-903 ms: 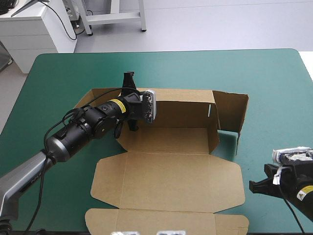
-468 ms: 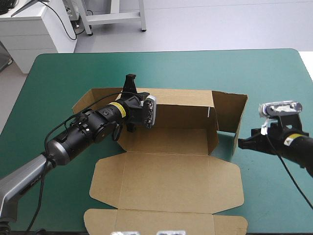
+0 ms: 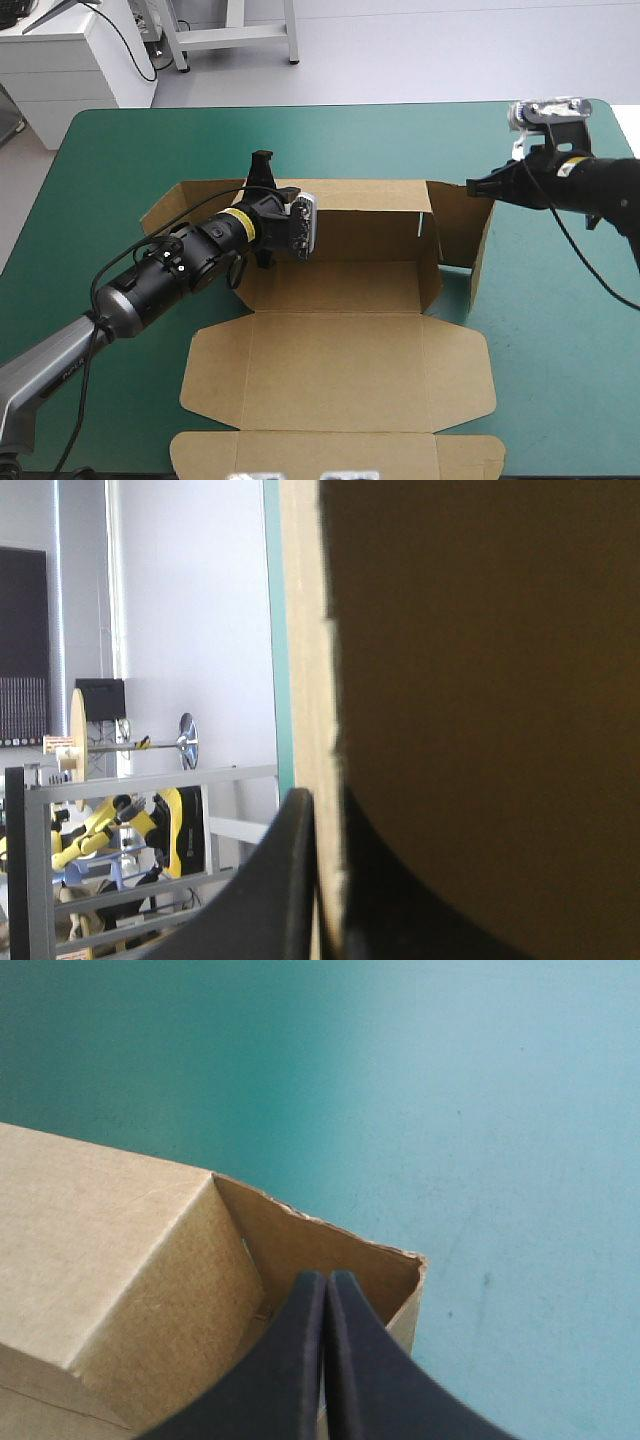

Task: Fold the box

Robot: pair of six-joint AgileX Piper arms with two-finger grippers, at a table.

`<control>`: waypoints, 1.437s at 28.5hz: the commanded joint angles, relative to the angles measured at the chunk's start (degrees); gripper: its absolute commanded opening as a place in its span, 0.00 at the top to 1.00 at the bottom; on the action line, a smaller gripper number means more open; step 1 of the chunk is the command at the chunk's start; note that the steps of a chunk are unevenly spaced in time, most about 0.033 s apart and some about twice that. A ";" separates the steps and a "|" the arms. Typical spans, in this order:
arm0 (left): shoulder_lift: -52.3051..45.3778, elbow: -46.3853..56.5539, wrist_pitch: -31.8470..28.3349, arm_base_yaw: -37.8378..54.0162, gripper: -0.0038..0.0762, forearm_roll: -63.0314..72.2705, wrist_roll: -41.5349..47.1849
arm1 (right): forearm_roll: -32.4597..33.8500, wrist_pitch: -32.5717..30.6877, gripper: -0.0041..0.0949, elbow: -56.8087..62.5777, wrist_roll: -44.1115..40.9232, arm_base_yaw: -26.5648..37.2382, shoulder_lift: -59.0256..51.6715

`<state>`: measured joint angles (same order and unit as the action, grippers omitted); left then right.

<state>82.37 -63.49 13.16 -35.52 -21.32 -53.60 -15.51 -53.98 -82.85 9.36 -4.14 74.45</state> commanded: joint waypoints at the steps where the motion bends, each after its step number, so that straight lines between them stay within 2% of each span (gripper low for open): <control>1: -1.77 -0.15 4.53 0.26 0.96 -8.74 8.70 | -1.78 0.51 0.97 -6.87 0.05 0.30 4.14; 5: -1.77 1.03 5.71 0.26 0.96 -12.80 13.80 | -3.79 -1.22 0.97 -12.38 0.32 -0.56 9.68; 14: -1.77 4.21 3.03 0.11 0.96 -13.78 16.74 | -0.10 -2.74 0.97 -22.56 -3.13 -4.41 20.63; 23: -2.35 4.21 2.91 -1.53 0.96 -13.86 17.14 | 1.94 -17.40 0.97 -34.72 -5.88 -4.30 32.14; 34: -2.35 4.21 3.69 -1.53 0.96 -14.45 18.30 | 2.65 -17.39 0.97 -30.08 -6.33 -4.30 31.26; 41: -2.35 4.21 4.19 -1.53 0.96 -15.63 18.30 | 1.59 -17.39 0.97 -21.75 -3.66 -4.30 25.46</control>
<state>80.91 -59.13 13.17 -36.70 -37.85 -36.22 -12.69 -71.21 -105.41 4.15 -8.71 104.93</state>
